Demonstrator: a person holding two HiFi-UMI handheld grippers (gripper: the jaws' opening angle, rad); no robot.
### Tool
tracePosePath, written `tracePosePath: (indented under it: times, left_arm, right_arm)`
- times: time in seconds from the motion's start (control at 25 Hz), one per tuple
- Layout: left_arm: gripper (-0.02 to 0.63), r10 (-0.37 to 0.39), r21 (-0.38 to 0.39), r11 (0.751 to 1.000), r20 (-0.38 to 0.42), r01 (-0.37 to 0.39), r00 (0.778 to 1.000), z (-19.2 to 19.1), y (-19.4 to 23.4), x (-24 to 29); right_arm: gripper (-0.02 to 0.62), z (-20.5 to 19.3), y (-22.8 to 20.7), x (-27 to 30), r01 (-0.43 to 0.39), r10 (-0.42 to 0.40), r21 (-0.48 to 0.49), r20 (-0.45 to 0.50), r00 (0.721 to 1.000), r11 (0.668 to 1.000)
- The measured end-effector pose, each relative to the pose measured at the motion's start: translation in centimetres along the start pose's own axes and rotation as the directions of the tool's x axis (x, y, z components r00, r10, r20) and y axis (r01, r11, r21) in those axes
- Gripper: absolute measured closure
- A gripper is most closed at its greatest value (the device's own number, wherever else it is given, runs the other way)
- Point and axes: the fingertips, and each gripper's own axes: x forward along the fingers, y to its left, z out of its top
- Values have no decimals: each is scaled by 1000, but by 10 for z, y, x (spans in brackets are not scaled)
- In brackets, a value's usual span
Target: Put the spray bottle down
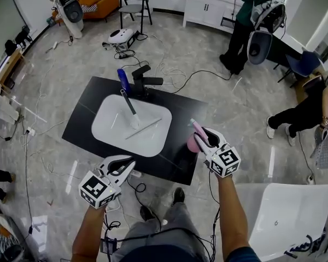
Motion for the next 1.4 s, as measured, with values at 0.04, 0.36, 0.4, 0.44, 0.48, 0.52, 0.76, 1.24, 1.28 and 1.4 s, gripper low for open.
tracePosePath:
  times: [0.04,0.36,0.4,0.44,0.48,0.52,0.76,1.24,1.28,1.4]
  left_arm:
    - [601,0,-4,1000,-3,0,1000,-2,2,4]
    - [601,3,-27,1000,-25,-4,1000,-16,16,25]
    - [600,3,-28,1000,-27,-4,1000,-16,17,27]
    - [600,3,-30,1000,-28,-4,1000,-16,18,29]
    - [601,2,-31,1000,-28,-3,1000,-16,19,31]
    - [601,1,-32,999,-28,-2,1000,-16,20,32]
    - [600,-6,-34,999,-31,5,999,-17,23,37]
    - [601,-4,-11,1000,-21,3,1000,8,18,11]
    - [601,-2,-8,1000,-19,2,1000,11,17,7]
    - [601,6,4,1000,-9,-6,1000,19,12,-9]
  right_arm:
    - [462,-5,-4,4,-1,1,2,-3,1000,1000]
    - [460,-38,-22,22,-9,9,9,-24,1000,1000]
    - [460,-40,-24,23,-10,10,8,-26,1000,1000]
    - [460,-42,-25,24,-11,11,5,-28,1000,1000]
    - [460,-44,-26,25,-12,12,1,-29,999,1000]
    - [460,-45,-27,25,-14,14,-1,-28,1000,1000]
    - [456,-46,-29,26,-16,16,-5,-6,1000,1000]
    - [406,-33,-13,11,-12,12,-7,-35,999,1000]
    - [401,-29,-11,10,-8,8,-11,-36,999,1000]
    - [388,-14,-9,-1,35,-35,-27,-28,999,999]
